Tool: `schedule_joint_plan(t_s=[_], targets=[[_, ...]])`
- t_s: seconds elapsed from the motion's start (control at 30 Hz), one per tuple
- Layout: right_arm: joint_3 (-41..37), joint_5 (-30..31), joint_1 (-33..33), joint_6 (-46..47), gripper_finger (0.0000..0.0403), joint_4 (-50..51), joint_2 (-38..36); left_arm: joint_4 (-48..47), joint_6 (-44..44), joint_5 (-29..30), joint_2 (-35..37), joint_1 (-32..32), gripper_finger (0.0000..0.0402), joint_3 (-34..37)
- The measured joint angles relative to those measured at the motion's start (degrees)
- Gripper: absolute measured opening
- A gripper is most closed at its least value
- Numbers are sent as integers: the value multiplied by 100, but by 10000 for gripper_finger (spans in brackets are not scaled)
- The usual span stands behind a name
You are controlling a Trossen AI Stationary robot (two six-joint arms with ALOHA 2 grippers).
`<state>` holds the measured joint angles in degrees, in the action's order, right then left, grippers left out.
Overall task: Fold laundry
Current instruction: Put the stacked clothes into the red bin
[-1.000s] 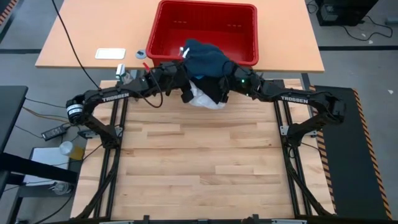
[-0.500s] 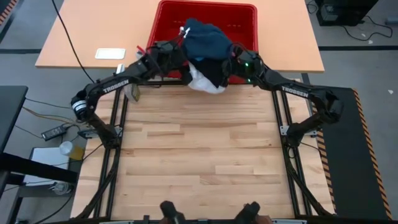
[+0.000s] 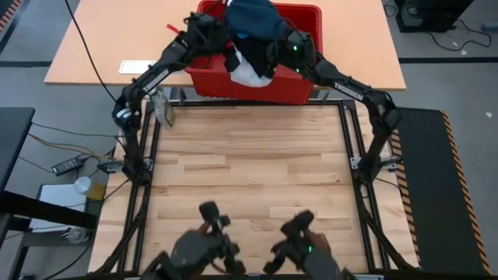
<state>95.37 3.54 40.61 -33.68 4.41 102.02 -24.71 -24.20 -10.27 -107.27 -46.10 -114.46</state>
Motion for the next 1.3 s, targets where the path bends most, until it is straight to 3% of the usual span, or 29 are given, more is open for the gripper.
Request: schedule_joint_plan(t_s=[0.33,0.4,0.6,0.83,1.0,1.13,1.3], targets=[[2048,-1128,1054,-64,118,-9,1602,90,-157,-224,-1677,-666,155,-2068],[2480,-1280,1217,-58,118,54,1945,603,-89,-287,-1799,-784,152,-1924],[3415,-1459,1482,95,118,680,2804,781,289,-437,-2331,-978,124,-1864],[3480,-1380,1657,378,118,1697,3618,725,85,98,-3207,-1008,112,-1862],[3475,-748,1799,283,118,2563,3942,-61,-3,624,-3792,-1028,112,-1868],[3391,-811,2017,360,118,2812,3947,-805,-188,932,-3890,-1025,112,-1897],[3384,-324,2174,649,118,3258,3744,-1334,-104,988,-3779,-1026,112,-1853]])
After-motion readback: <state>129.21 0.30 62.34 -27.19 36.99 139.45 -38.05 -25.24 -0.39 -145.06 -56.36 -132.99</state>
